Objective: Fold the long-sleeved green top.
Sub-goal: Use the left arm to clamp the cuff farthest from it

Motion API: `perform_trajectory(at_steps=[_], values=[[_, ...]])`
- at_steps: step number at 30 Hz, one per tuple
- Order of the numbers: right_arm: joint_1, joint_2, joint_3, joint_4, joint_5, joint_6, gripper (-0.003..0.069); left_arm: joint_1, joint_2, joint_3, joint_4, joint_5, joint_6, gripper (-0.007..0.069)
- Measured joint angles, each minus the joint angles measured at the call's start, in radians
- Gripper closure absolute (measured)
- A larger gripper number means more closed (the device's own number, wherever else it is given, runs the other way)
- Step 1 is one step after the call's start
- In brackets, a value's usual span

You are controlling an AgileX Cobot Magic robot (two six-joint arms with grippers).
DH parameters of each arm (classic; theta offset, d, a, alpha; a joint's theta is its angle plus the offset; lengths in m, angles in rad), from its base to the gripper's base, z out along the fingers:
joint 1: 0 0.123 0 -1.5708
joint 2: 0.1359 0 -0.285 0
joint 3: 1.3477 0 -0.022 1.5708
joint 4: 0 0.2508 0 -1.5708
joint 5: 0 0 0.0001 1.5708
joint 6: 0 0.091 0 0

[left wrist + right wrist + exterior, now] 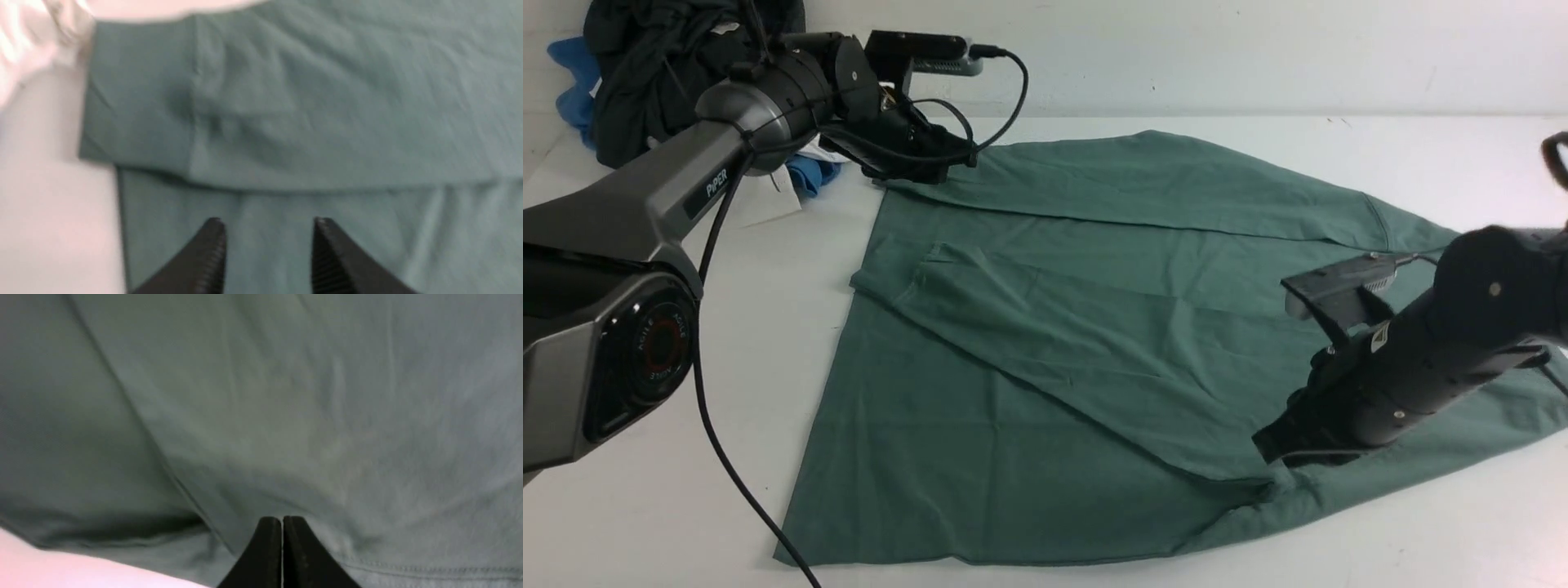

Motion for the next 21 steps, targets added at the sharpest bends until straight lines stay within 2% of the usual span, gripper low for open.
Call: perform_trajectory(at_steps=[1,2,5,12,19,20,21], values=[[0.0,-0.001,0.0,0.002,0.0,0.0,0.0659,0.002,0.002,0.0,0.0,-0.005,0.0,0.0294],[0.0,-0.001,-0.016,0.02,0.0,-0.006,0.0659,0.012,0.019,0.0,0.0,-0.05,0.0,0.0218],[0.0,0.016,-0.024,0.039,0.003,-0.008,0.0659,0.029,0.051,0.0,-0.001,-0.12,0.0,0.0138],[0.0,0.062,-0.024,0.068,0.029,-0.02,0.0659,0.056,0.139,-0.011,-0.013,-0.262,-0.007,0.0109],[0.001,0.063,-0.024,0.072,0.033,-0.04,0.0659,0.062,0.268,-0.175,-0.069,-0.287,-0.007,0.0272],[0.001,0.063,-0.024,0.072,0.033,-0.041,0.0659,0.062,0.302,-0.224,-0.089,-0.287,-0.007,0.0358],[0.001,0.063,-0.024,0.072,0.033,-0.041,0.0659,0.062,0.305,-0.235,-0.091,-0.287,-0.007,0.0369]])
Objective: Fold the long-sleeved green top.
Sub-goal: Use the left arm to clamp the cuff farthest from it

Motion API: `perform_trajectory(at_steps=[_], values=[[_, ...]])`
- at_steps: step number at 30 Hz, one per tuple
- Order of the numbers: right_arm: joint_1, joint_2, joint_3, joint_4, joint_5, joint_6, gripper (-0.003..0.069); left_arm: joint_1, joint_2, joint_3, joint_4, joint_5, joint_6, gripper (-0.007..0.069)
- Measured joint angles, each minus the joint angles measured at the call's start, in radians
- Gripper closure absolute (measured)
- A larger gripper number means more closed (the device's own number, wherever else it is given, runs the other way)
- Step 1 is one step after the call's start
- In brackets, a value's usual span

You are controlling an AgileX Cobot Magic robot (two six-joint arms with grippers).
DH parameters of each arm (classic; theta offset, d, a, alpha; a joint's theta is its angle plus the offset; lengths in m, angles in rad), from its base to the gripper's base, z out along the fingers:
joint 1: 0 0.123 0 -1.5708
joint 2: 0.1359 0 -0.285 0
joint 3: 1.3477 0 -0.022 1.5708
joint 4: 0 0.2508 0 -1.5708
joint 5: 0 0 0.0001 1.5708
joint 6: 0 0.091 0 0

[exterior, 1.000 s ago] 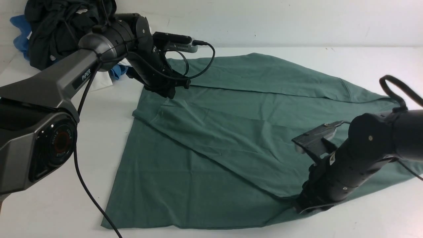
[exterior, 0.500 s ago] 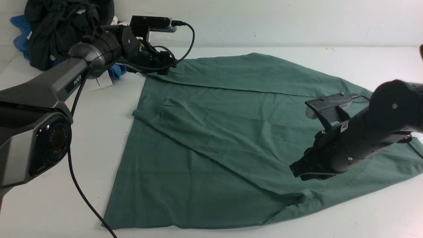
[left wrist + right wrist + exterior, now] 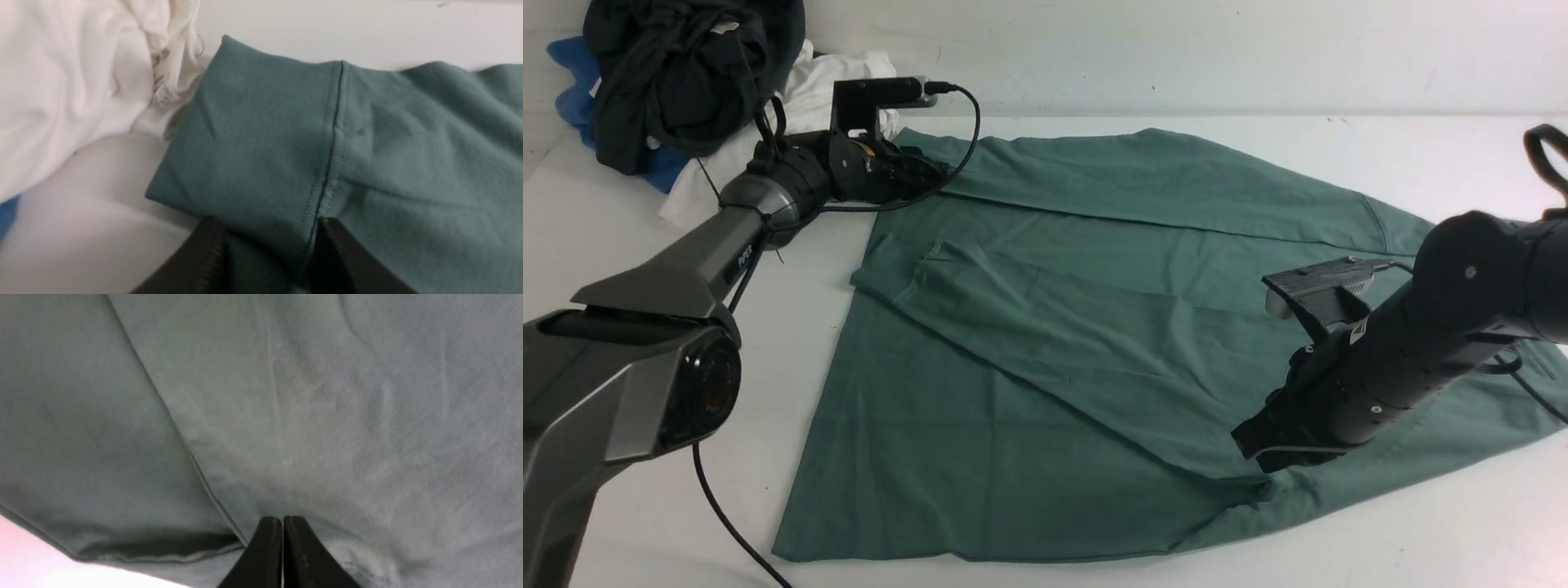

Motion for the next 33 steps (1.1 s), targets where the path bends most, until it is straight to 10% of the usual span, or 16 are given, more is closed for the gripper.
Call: perform_trajectory(at_steps=[5,20,33], values=[[0.0,0.0,0.0,0.003,0.009,-0.009,0.0659,0.0,0.043,-0.091,-0.018,0.036,0.018,0.0592],[0.0,0.0,0.0,0.003,0.035,-0.073,0.0659,0.001,-0.024,-0.236,0.107,0.377,0.048,0.0594],[0.019,0.004,0.0,0.049,0.024,-0.095,0.0659,0.061,0.049,-0.286,0.039,0.34,-0.061,0.0148]])
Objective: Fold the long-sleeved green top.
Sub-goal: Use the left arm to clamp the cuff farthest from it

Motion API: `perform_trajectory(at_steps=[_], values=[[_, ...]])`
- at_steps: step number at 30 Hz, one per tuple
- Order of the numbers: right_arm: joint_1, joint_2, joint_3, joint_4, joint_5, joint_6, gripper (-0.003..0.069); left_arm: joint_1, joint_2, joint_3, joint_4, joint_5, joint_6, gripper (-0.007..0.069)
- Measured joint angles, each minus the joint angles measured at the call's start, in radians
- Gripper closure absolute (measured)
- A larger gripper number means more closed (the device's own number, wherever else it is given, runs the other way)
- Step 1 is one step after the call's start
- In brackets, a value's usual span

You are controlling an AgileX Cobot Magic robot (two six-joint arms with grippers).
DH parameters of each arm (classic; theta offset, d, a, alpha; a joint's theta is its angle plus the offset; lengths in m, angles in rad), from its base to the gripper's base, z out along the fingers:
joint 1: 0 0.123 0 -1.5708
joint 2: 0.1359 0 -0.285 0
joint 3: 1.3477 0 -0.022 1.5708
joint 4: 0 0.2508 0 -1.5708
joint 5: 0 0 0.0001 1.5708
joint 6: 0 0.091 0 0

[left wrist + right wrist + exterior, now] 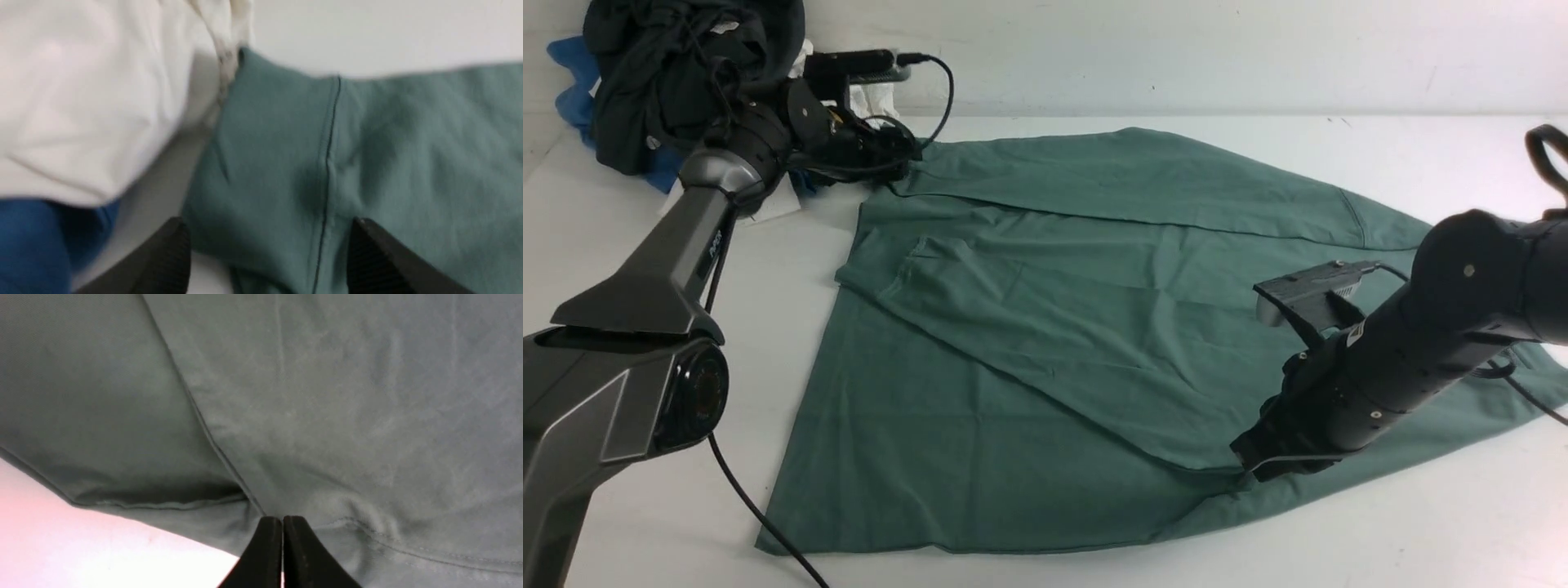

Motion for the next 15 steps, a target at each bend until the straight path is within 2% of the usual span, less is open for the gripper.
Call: perform_trajectory(at_steps=[3,6,15], values=[[0.04,0.023,-0.001,0.019,-0.011,-0.041,0.0659,0.008,0.002,-0.001,-0.001,-0.077,-0.002,0.0151],[0.103,0.112,-0.009,0.034,-0.017,-0.1,0.0659,0.014,0.027,-0.002,-0.002,-0.182,-0.009,0.0192],[0.106,0.104,-0.016,0.018,0.047,-0.103,0.0659,0.014,0.08,-0.002,0.033,-0.198,-0.003,0.0221]])
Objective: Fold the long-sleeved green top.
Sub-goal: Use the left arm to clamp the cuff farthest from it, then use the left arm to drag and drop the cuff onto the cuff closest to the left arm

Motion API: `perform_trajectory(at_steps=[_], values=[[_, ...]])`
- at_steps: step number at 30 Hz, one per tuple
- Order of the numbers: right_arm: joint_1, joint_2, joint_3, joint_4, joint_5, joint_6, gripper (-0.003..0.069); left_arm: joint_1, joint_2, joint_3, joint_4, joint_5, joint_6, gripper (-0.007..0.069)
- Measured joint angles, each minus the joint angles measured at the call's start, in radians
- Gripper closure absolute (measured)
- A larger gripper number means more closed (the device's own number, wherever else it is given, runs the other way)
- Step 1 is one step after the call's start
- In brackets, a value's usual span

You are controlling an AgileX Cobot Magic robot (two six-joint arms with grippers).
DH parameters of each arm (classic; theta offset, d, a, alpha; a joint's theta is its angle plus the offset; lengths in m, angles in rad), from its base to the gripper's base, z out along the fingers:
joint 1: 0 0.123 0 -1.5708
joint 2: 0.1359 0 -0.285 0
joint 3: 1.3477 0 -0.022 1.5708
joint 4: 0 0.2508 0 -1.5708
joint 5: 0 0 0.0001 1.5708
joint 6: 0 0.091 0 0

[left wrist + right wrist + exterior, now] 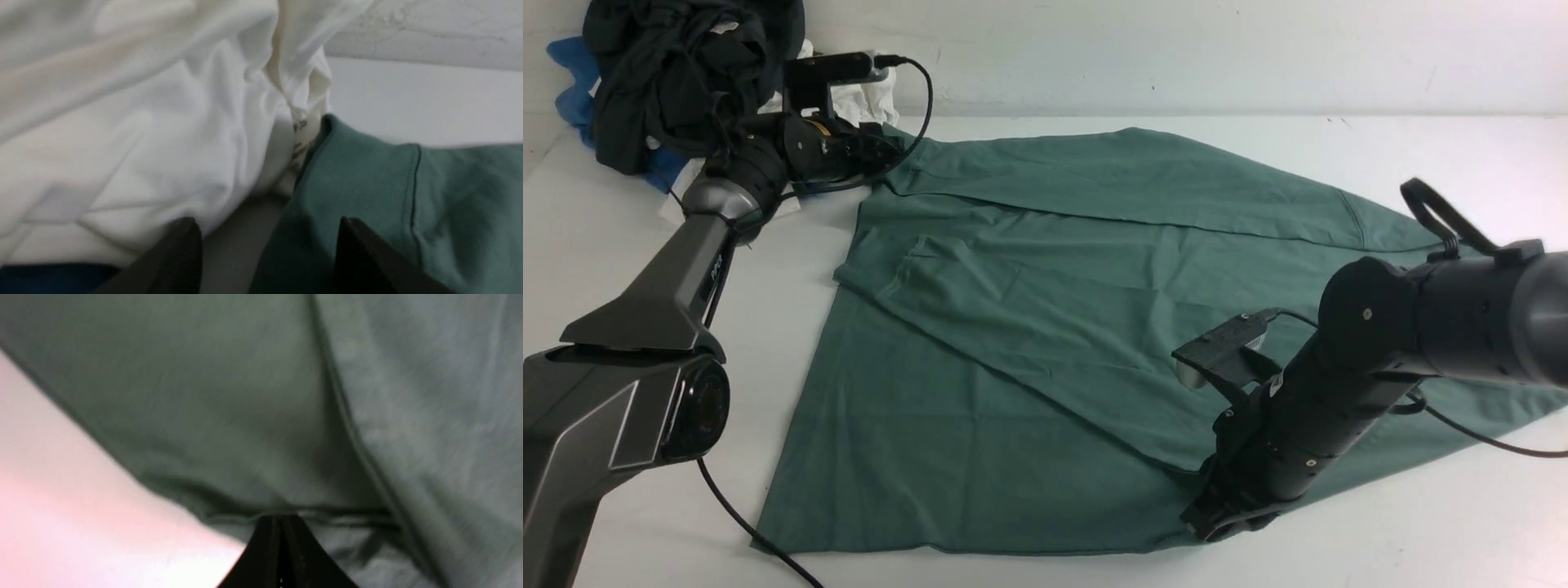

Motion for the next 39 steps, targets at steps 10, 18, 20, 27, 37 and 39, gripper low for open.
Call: perform_trajectory(at_steps=[10,18,20,27,37,39], values=[[0.002,-0.058,0.006,-0.08,0.035,0.009,0.0659,-0.003,-0.003,0.0,-0.002,-0.021,0.033,0.0614],[-0.02,-0.084,0.006,-0.117,0.029,0.038,0.0659,-0.007,-0.175,-0.017,-0.018,0.202,0.1,0.0631],[-0.033,-0.092,0.006,-0.117,0.028,0.039,0.0659,-0.008,-0.225,-0.02,-0.018,0.276,0.112,0.0631],[-0.112,-0.184,0.007,-0.121,0.026,0.04,0.0659,-0.024,-0.383,-0.027,-0.019,0.696,0.145,0.0631],[-0.219,-0.352,0.008,-0.121,0.015,0.069,0.0659,-0.066,-0.607,0.444,-0.012,0.742,0.147,0.0631],[-0.22,-0.367,0.008,-0.121,0.015,0.069,0.0659,-0.08,-0.649,0.522,-0.003,0.742,0.152,0.0631]])
